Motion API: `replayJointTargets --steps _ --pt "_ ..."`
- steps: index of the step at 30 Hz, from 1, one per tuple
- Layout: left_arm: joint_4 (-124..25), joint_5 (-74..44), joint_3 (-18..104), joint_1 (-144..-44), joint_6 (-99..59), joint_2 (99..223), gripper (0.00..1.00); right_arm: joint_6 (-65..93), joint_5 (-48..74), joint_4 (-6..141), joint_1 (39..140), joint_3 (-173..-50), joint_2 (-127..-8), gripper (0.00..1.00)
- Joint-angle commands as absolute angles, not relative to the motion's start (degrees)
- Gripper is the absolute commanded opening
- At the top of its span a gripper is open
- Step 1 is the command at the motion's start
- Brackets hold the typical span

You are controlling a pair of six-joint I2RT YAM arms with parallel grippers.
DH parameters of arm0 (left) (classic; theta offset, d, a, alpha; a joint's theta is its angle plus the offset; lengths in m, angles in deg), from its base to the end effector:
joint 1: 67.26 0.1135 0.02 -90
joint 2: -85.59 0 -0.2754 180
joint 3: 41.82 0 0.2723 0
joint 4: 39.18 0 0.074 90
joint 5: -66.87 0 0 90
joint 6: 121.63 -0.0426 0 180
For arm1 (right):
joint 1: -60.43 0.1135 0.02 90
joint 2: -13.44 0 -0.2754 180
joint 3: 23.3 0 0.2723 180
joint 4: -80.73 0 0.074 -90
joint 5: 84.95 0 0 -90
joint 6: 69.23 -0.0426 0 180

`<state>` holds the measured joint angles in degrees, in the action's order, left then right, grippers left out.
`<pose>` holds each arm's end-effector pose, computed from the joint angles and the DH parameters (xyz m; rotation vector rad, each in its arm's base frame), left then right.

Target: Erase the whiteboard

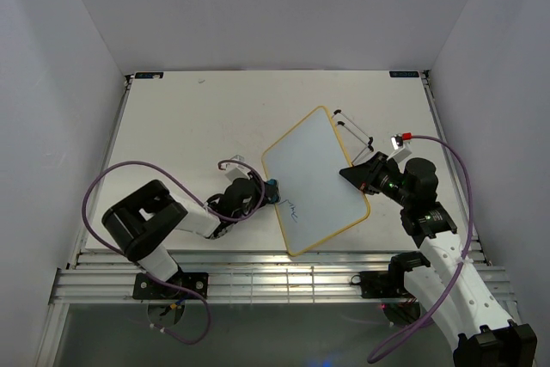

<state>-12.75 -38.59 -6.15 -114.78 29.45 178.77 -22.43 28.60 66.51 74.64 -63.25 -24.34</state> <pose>0.1975 -0.1989 0.0994 -0.4279 2.1683 -0.8363 0.1752 0.0619 0.2689 0.1627 1.8895 1.0686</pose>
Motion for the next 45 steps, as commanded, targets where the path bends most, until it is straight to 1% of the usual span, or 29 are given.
replayJointTargets --steps 1,9,15,18,20,23,28,33,36,42,45 --pt "-24.4 -32.3 -6.0 -118.0 23.5 182.2 0.0 -27.7 40.9 78.6 76.5 -66.4 -23.4 0.08" --pt "-12.0 -39.2 -4.0 -136.7 9.0 174.8 0.0 -27.9 40.4 78.7 76.5 -66.3 -23.9 0.08" --pt "-6.9 -38.3 -2.8 -143.9 4.1 176.5 0.0 -27.6 39.9 78.4 76.5 -66.5 -23.6 0.08" --pt "-6.3 -39.0 -2.7 -145.2 4.8 177.5 0.0 -27.5 39.9 78.2 76.5 -66.8 -23.5 0.08" --pt "-6.6 -41.8 -4.1 -145.0 5.5 176.8 0.0 -27.6 40.0 78.0 76.5 -67.1 -23.5 0.08" --pt "-9.4 -42.6 -5.4 -142.3 7.8 175.2 0.0 -27.3 40.0 77.6 76.5 -67.3 -23.6 0.08" --pt "-17.4 -40.1 -8.3 -131.3 16.2 174.0 0.0 -27.2 39.9 77.4 76.5 -67.6 -23.5 0.08" --pt "-21.3 -36.7 -10.5 -122.3 25.0 177.7 0.0 -27.4 40.0 77.5 76.6 -68.0 -23.7 0.08" --pt "-22.2 -34.9 -11.1 -119.1 28.9 181.4 0.0 -27.4 40.1 77.6 76.5 -68.2 -23.7 0.08" --pt "-32.6 -36.3 -5.8 -117.9 30.0 184.7 0.0 -27.2 40.0 77.2 76.6 -68.2 -23.5 0.08" --pt "-33.1 -34.7 -4.1 -118.8 28.4 183.9 0.0 -27.4 39.9 77.6 76.5 -67.8 -23.5 0.08"
